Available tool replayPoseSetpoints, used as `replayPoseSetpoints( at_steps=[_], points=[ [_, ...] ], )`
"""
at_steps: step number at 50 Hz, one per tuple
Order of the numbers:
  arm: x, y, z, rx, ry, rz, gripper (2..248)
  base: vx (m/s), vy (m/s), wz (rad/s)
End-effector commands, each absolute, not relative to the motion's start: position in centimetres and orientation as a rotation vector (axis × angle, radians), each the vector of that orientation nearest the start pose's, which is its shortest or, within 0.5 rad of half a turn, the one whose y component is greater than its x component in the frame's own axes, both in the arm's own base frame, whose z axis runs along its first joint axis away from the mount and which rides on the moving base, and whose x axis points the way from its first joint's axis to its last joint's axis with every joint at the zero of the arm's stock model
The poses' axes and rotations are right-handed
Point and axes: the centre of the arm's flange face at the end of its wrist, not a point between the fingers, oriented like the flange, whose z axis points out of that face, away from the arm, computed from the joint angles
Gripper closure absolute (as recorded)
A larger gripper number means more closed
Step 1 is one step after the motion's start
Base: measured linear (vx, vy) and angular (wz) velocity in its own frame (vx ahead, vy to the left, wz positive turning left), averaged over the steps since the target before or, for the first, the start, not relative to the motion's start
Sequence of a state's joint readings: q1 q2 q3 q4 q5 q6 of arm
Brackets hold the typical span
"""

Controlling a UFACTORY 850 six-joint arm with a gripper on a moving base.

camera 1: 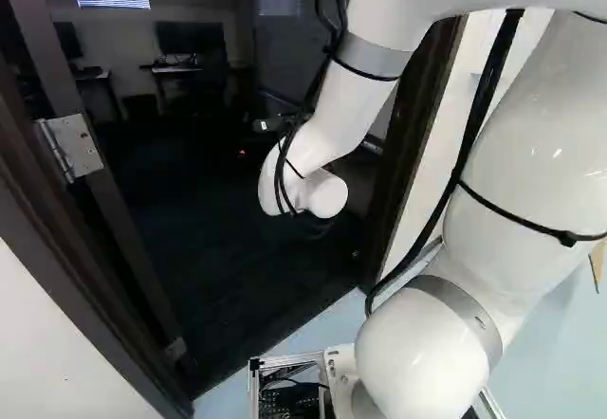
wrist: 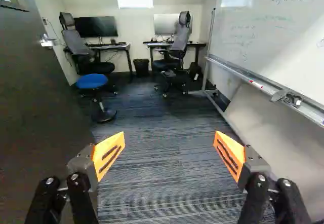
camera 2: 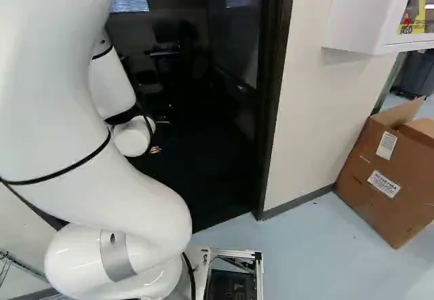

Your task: Open the door and move inside

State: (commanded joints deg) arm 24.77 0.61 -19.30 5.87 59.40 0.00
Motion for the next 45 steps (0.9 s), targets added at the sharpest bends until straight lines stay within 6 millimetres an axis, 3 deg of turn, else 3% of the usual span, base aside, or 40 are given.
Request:
replayPoseSetpoints(
  at_steps=[45],
  points=[
    [30.4,8.3,38.5,-2.297,-0.191,-1.904,3,0.000,0.000,0.000]
  ],
)
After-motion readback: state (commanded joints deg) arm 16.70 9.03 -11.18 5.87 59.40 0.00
